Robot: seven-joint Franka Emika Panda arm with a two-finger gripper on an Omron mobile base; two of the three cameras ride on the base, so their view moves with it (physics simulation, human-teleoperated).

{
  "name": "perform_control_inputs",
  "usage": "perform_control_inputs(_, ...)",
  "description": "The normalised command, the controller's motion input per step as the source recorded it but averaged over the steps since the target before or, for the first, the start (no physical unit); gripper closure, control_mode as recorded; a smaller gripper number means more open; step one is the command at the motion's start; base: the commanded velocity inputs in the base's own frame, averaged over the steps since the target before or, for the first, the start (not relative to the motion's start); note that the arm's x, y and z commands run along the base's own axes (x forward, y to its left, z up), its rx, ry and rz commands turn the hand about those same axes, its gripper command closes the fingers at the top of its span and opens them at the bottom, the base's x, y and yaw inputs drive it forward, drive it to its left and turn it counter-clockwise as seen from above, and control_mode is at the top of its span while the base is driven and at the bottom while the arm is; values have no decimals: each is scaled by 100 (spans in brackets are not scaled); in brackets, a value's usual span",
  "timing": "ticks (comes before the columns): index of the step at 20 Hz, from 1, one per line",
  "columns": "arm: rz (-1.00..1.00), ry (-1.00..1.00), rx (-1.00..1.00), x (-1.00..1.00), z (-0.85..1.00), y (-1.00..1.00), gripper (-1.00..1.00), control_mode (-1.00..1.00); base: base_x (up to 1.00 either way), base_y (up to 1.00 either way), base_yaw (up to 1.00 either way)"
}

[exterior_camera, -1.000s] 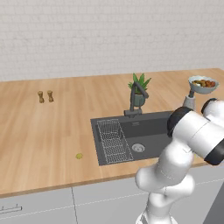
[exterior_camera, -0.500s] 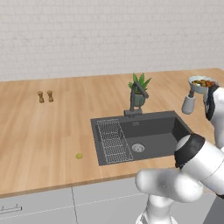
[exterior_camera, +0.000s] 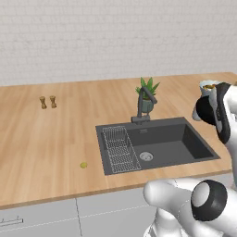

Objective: Pick the lime from the sink and place it in the bowl. Then pick the bowl and place it in the microwave. Then close the microwave door and press the start button.

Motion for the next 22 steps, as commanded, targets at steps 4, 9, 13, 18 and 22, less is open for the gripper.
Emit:
perform_control_inputs(4,19,0,-17,-25,50,80,100,-100,0,0,0)
perform_control_inputs(9,14,0,-6,-10,34,81,100,-100,0,0,0)
perform_control_inputs(13,14,0,10,-18,19,53,100,-100,0,0,0)
perform_control_inputs(18,14,0,7,-12,20,58,100,-100,0,0,0)
perform_control_inputs(22,11,-5,1,-21,11,65,100,-100,0,0,0)
